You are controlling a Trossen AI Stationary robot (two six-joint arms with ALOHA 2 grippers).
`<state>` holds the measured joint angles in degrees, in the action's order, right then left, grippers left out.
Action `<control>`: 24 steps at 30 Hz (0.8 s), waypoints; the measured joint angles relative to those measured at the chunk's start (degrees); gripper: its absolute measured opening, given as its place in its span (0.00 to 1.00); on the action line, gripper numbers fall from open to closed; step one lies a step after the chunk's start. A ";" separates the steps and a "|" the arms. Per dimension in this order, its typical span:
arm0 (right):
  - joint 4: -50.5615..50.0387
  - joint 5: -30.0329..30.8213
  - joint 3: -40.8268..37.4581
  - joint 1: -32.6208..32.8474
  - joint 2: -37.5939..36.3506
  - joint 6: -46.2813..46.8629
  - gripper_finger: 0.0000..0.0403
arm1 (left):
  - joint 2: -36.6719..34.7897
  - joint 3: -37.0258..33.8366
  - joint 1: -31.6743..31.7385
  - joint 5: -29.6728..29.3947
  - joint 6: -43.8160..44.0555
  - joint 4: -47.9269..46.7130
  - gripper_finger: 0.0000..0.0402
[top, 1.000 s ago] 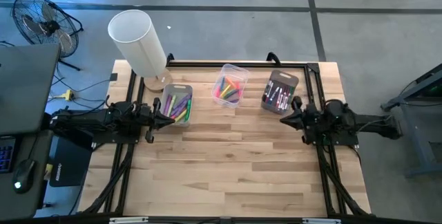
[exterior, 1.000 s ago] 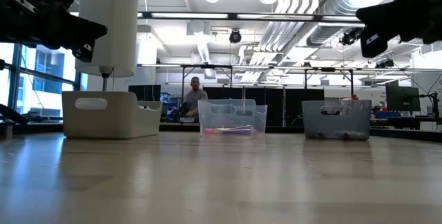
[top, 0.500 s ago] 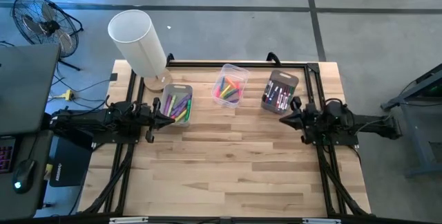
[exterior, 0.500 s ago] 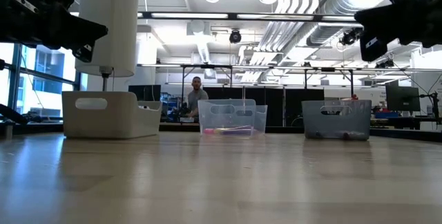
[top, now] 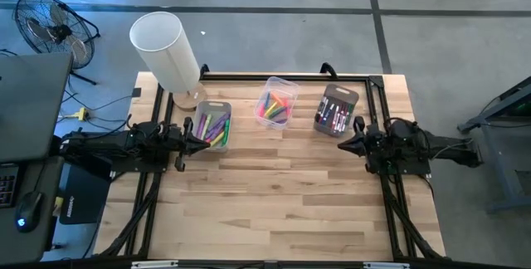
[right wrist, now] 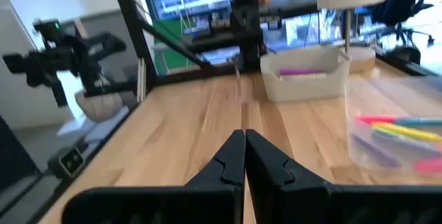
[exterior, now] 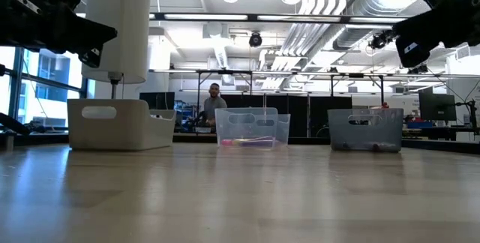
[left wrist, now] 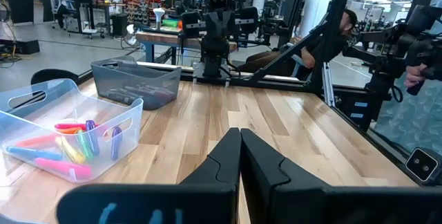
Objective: Pick & Place Markers
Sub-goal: Return to Home Position
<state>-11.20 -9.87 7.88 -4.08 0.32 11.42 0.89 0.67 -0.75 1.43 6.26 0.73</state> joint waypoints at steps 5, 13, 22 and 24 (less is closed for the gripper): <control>-6.14 0.08 -0.09 0.00 0.00 -1.25 0.00 | 0.00 0.00 0.00 0.02 0.00 0.02 0.00; -5.60 0.74 -1.94 0.00 0.42 -4.08 0.00 | -0.02 0.00 0.00 0.04 0.00 0.04 0.00; -5.73 8.44 -1.94 0.00 0.74 -4.00 0.00 | -0.02 0.00 0.00 0.04 0.00 0.04 0.00; -5.72 9.75 -1.94 0.00 0.74 -4.00 0.00 | -0.02 0.00 0.00 0.04 0.00 0.04 0.00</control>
<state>-16.91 -0.11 5.93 -4.08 1.06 7.42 0.86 0.67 -0.75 1.48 6.26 0.78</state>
